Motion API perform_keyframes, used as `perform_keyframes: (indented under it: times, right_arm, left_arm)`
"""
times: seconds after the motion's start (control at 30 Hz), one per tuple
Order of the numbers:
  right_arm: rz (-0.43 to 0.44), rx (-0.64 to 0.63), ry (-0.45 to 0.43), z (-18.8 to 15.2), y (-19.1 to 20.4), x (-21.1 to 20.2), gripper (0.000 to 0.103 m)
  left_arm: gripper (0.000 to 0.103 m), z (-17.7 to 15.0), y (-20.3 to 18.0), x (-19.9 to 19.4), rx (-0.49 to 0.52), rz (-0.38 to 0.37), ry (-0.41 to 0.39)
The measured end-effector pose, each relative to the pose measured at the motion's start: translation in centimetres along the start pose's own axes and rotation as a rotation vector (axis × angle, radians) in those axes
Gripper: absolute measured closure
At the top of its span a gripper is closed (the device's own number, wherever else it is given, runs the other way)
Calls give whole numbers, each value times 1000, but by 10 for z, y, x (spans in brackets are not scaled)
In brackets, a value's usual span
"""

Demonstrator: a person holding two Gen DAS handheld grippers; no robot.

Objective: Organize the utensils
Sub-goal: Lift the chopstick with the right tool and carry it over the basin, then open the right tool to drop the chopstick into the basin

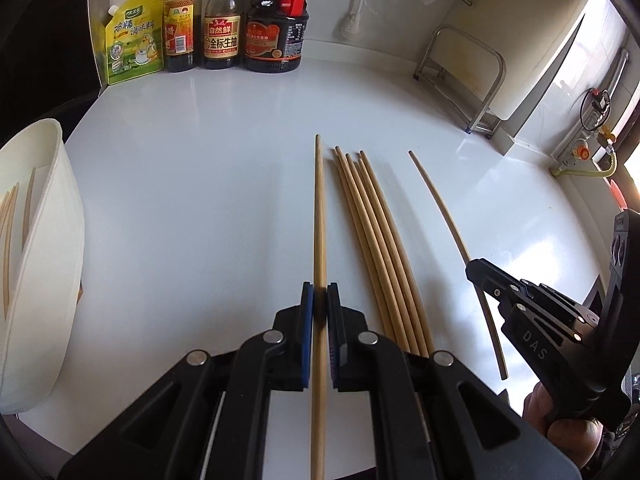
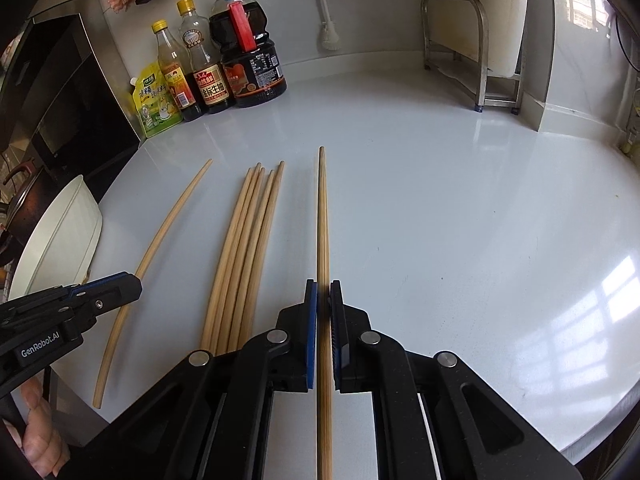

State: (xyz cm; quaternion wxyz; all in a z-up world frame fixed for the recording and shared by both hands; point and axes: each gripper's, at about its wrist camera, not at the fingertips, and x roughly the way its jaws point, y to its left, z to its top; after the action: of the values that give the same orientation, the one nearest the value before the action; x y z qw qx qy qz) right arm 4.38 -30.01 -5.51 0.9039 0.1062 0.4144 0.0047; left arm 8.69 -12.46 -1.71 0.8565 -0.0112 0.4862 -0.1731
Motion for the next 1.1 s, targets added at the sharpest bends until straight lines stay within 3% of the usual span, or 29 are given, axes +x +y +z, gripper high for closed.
perform_keyframes:
  times: [0.37, 0.6, 0.77, 0.93, 1.1]
  right_arm:
    - [133, -21, -87, 13, 59, -34, 97]
    - [285, -76, -108, 39, 147, -27, 97]
    - [369, -172, -85, 50, 227, -16, 97]
    - [425, -252, -27, 50, 294, 8, 97]
    - [419, -311, 62, 43, 341, 39, 97]
  left_arm:
    - [95, -5, 47, -69, -45, 1, -102]
    - [95, -3, 114, -118, -111, 102, -188]
    - [95, -6, 175, -144, -175, 187, -236]
    - [95, -9, 230, -145, -243, 256, -233]
    - [95, -11, 269, -133, -282, 275, -208]
